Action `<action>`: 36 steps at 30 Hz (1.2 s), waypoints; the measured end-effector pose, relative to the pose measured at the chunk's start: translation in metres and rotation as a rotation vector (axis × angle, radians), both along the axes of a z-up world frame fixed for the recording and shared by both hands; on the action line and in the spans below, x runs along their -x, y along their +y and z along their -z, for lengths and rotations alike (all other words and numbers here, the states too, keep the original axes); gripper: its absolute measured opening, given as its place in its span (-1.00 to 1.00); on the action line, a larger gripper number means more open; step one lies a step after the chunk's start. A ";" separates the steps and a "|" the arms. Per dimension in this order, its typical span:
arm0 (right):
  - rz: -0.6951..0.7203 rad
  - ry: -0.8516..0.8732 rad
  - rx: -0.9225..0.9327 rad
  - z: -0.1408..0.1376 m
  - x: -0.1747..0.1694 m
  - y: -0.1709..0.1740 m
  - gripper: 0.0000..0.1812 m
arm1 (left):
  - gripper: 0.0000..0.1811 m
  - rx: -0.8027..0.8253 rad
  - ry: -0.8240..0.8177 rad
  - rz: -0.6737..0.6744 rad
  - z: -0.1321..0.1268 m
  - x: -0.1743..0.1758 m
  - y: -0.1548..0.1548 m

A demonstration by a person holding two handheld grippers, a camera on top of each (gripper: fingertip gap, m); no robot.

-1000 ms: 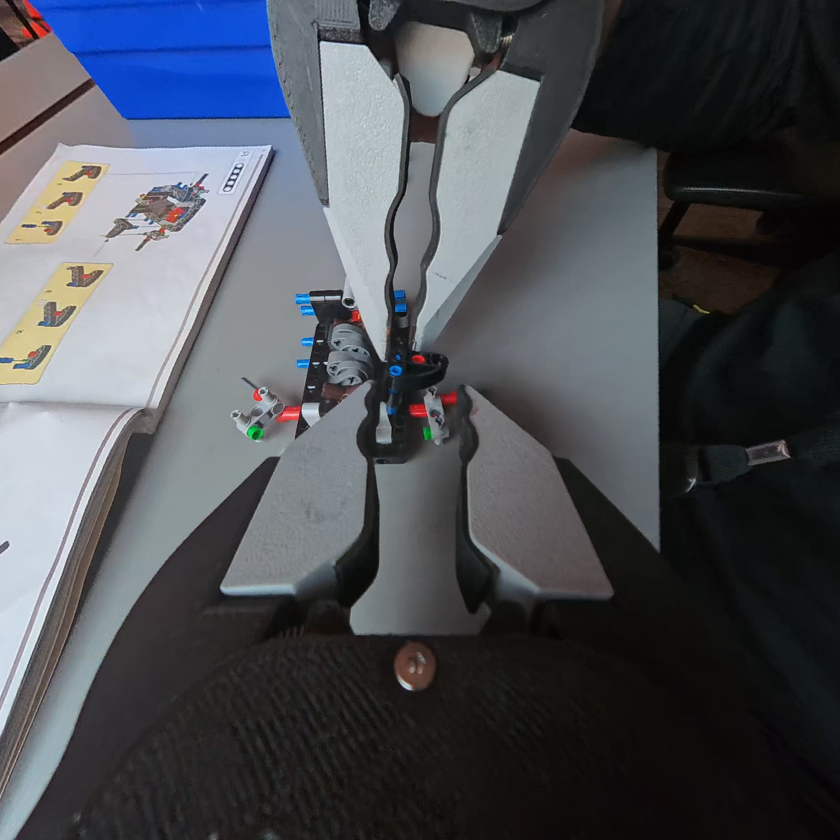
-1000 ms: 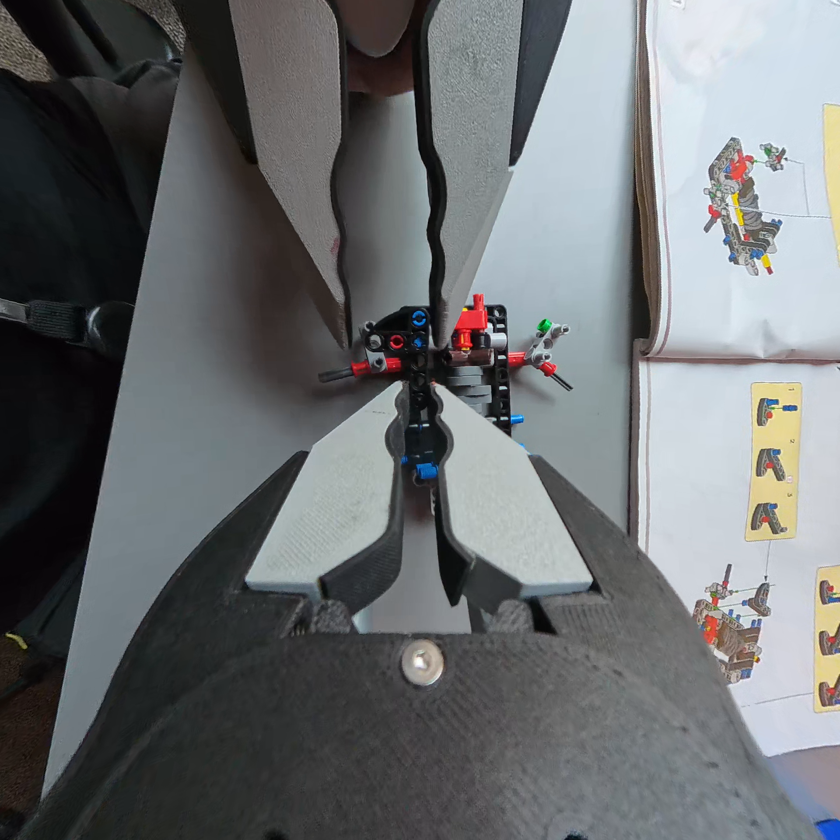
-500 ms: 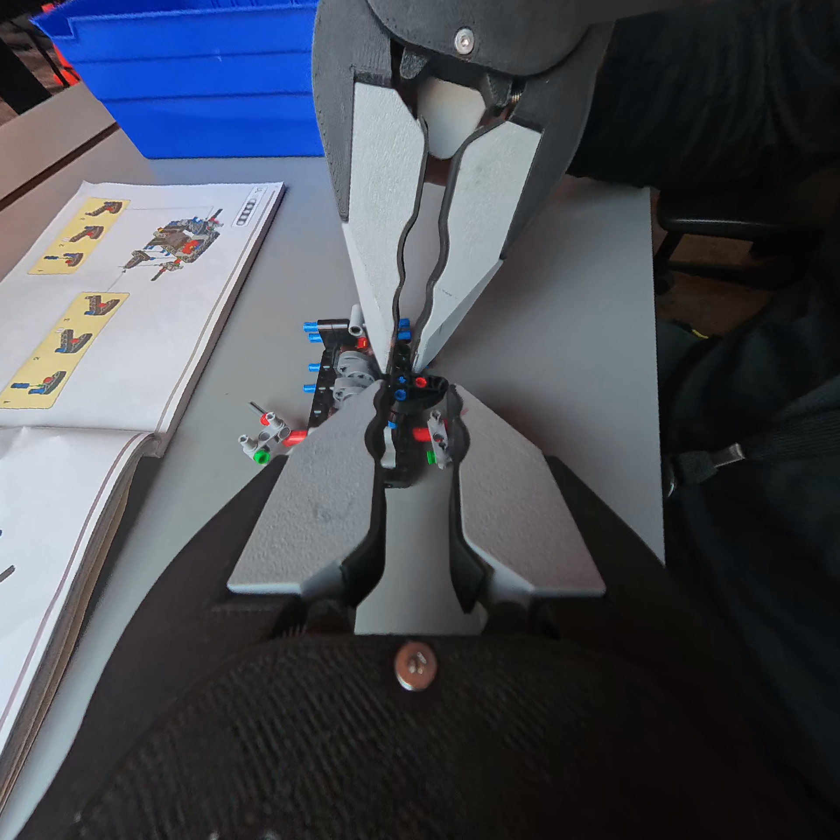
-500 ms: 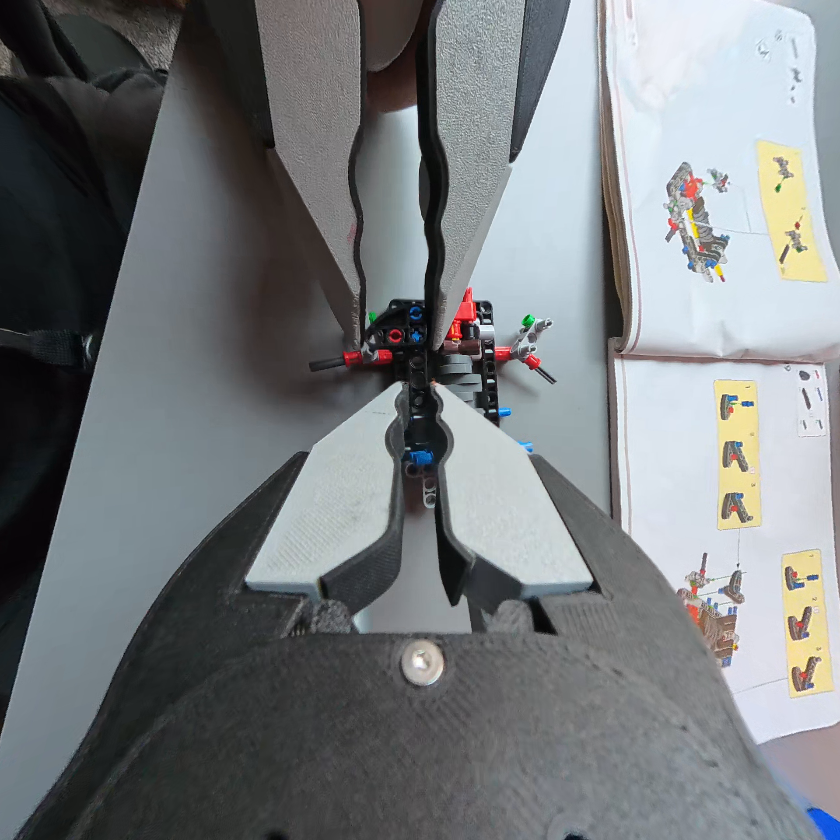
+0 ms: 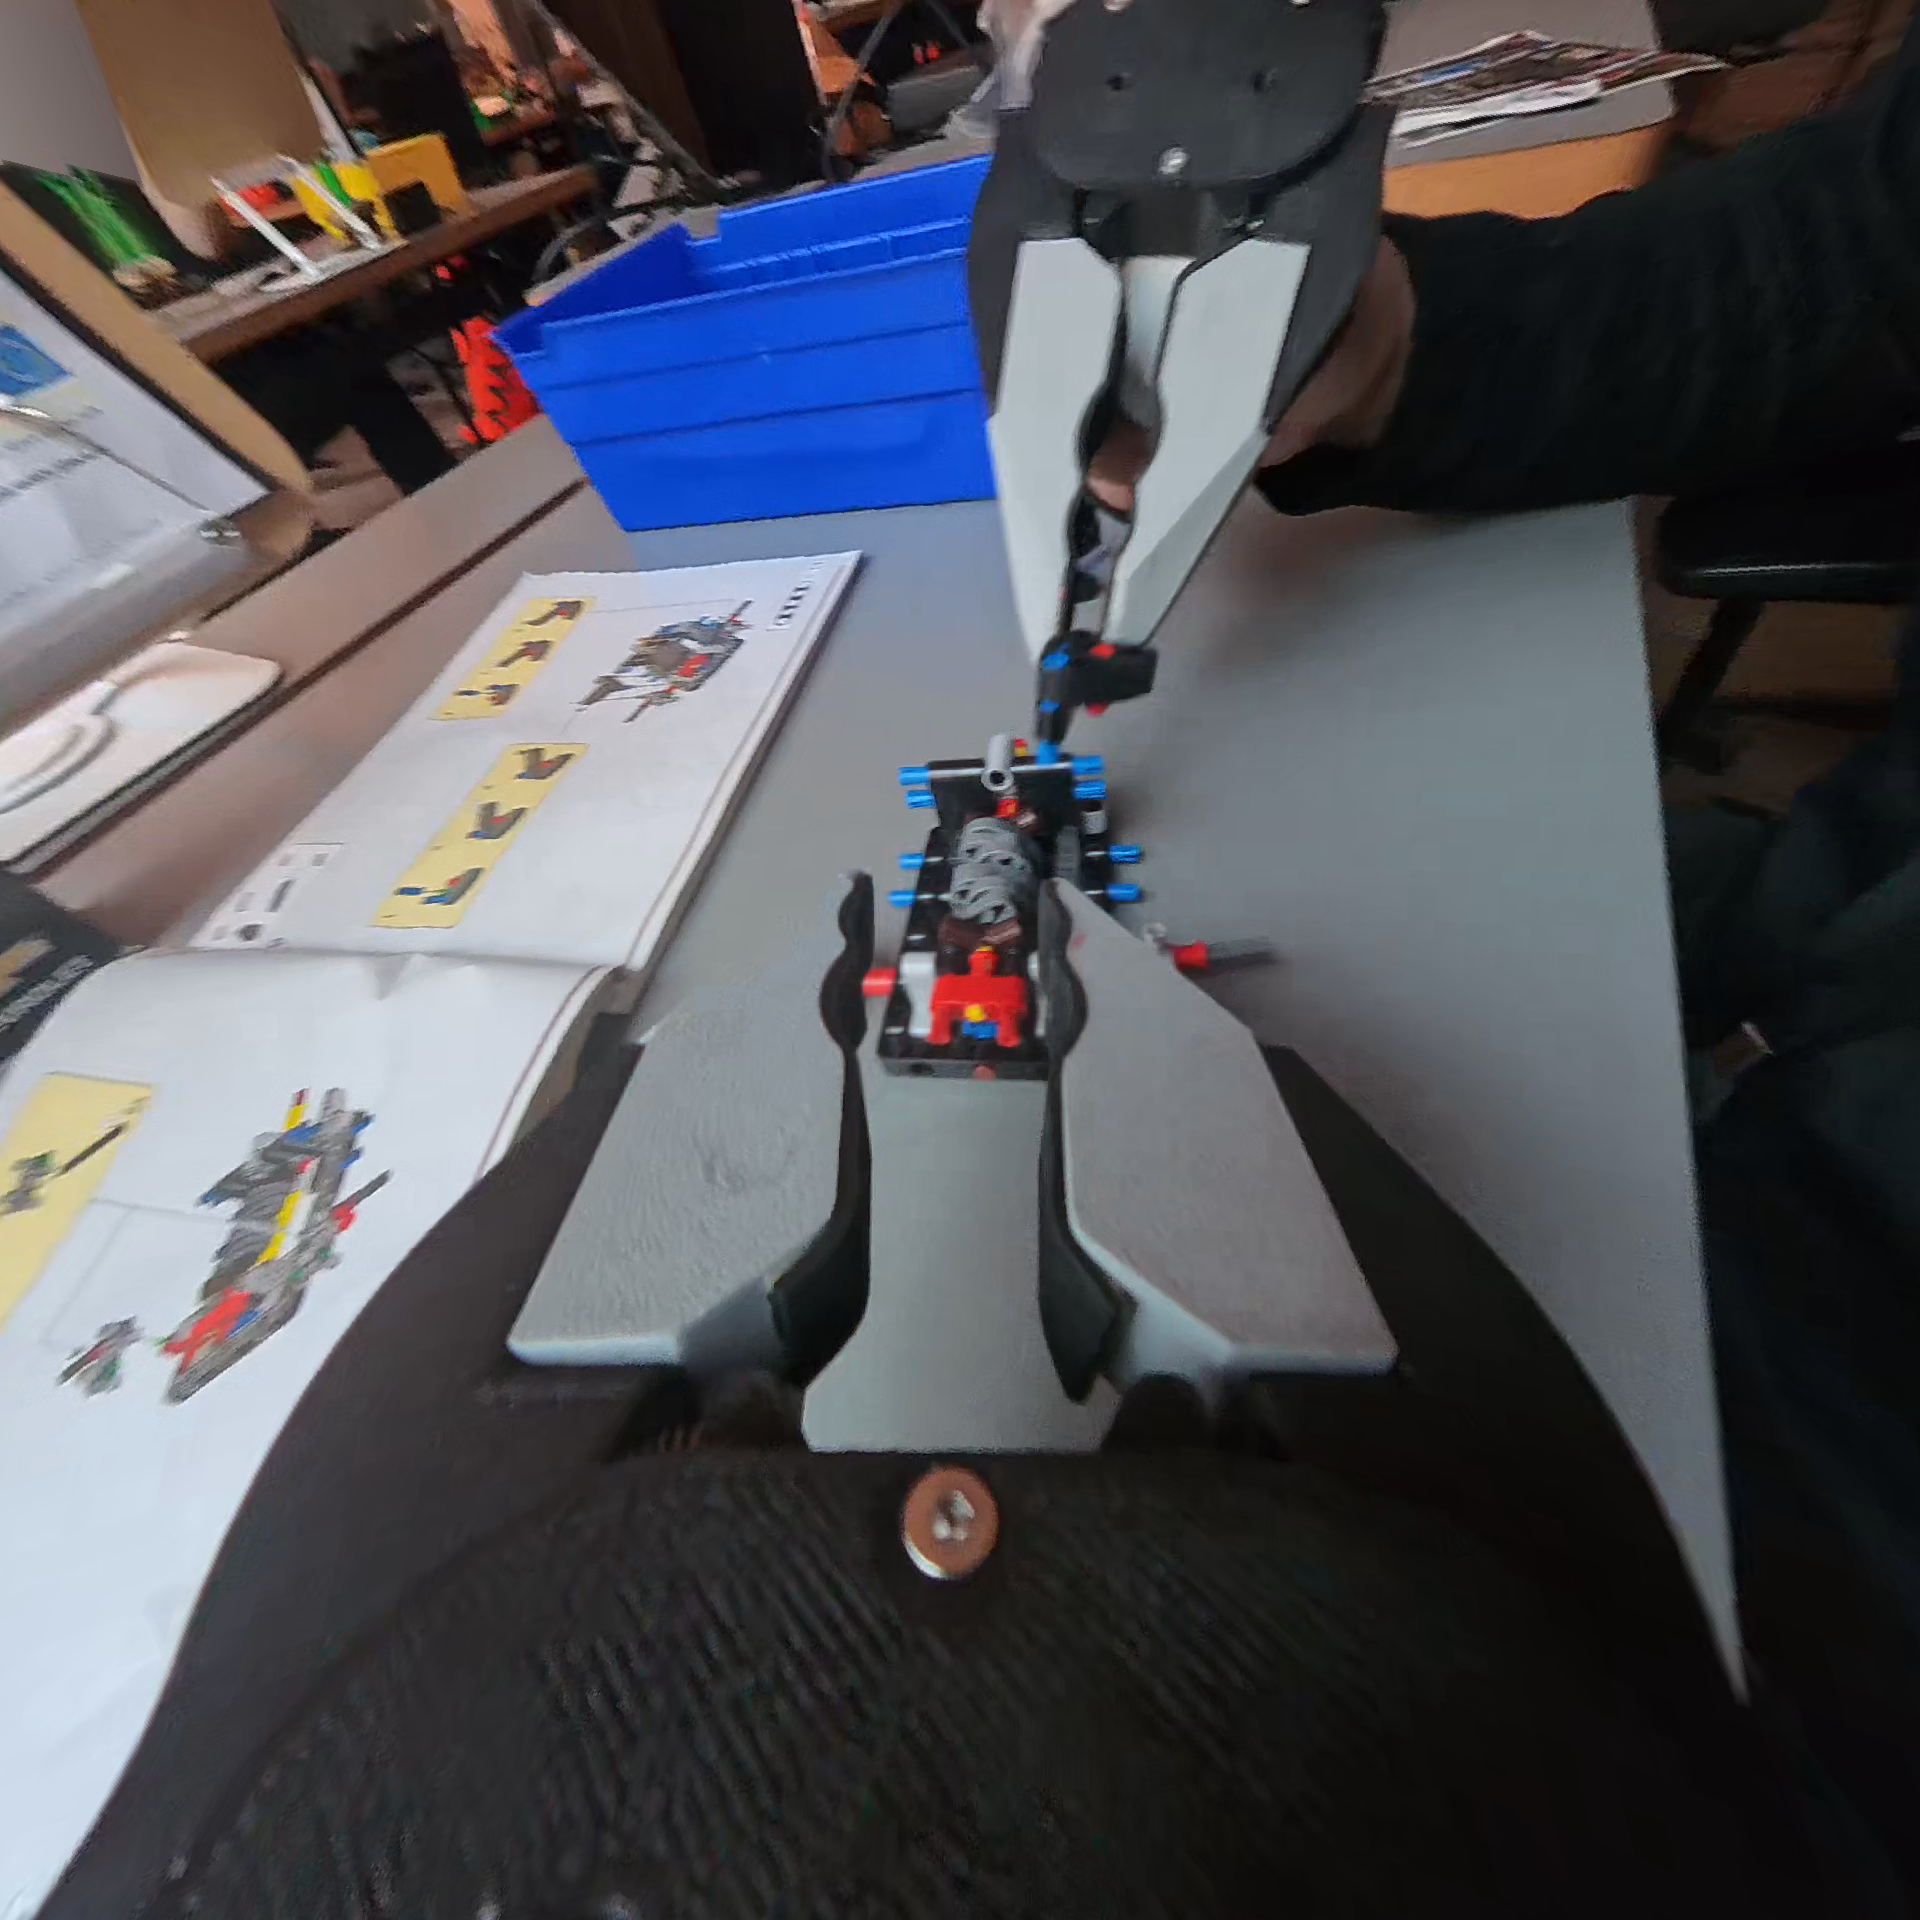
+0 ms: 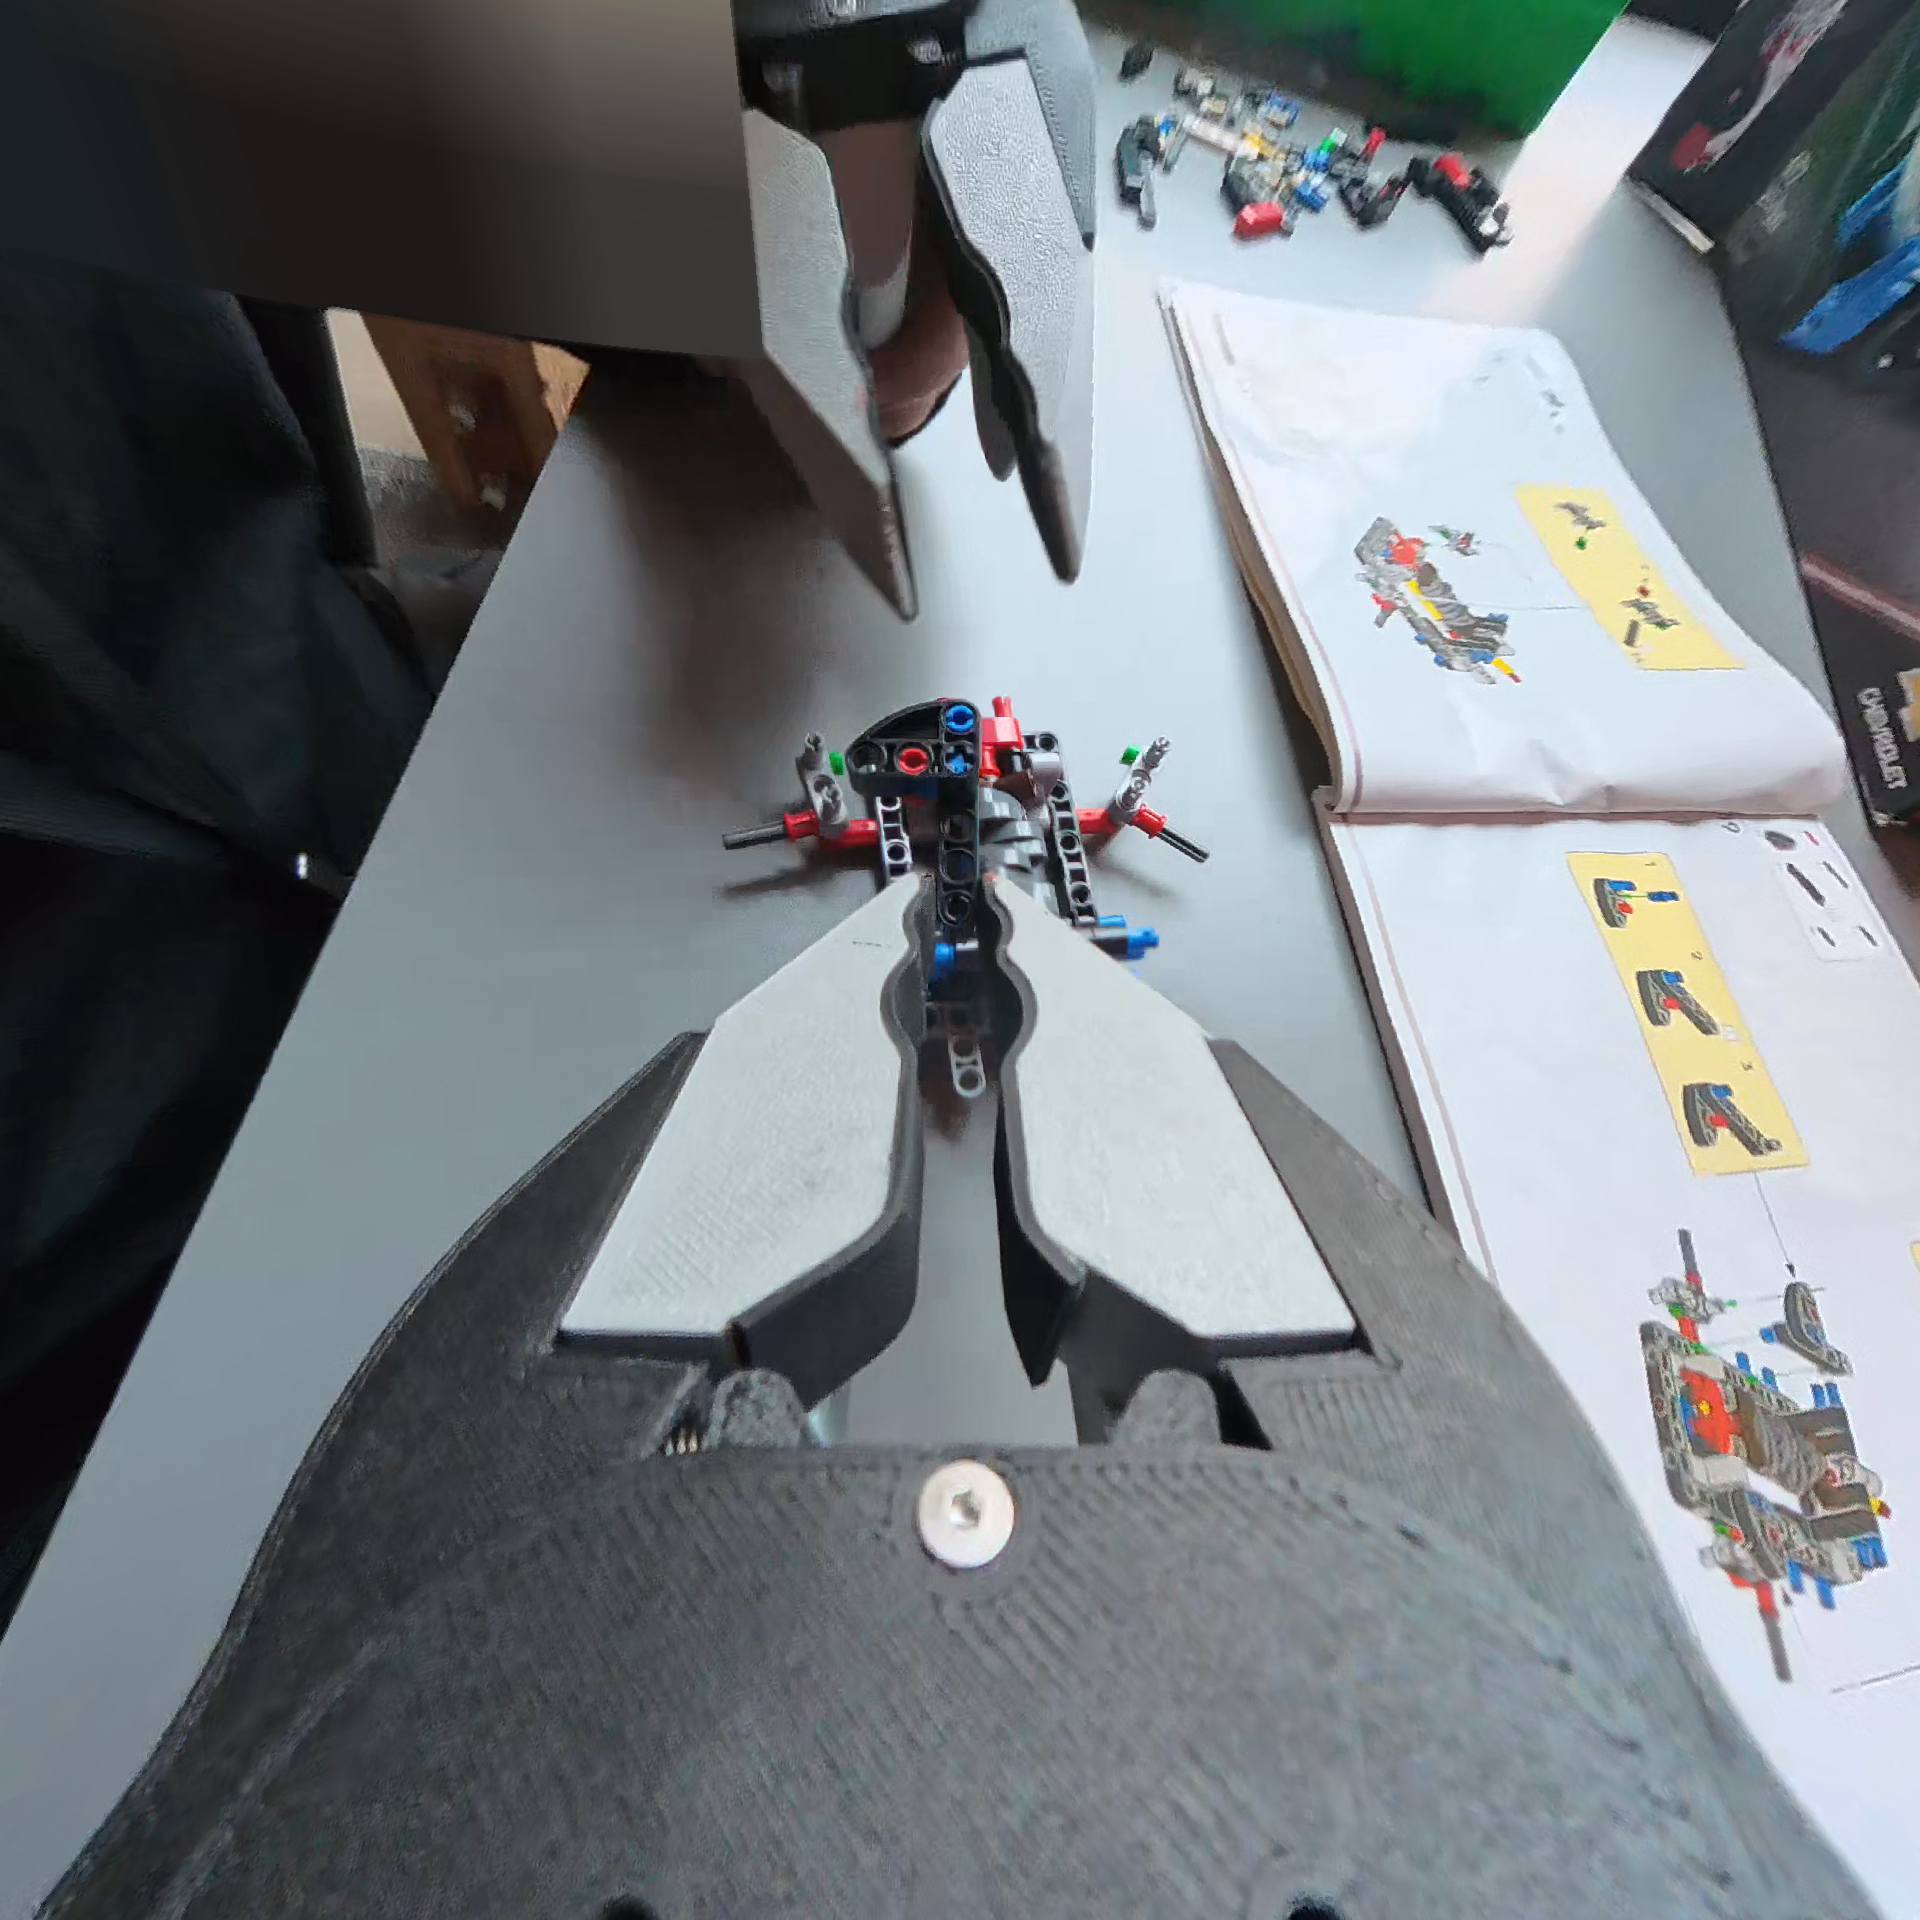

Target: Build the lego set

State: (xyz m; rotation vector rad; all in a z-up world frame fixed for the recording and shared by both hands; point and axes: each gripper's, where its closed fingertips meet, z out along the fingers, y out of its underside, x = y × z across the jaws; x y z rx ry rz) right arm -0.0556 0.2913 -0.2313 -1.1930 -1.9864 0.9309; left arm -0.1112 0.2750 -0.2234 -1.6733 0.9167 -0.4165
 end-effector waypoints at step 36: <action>0.117 0.148 0.296 0.003 -0.061 0.055 -0.96 | -0.65 0.092 -0.041 -0.287 0.007 0.058 0.047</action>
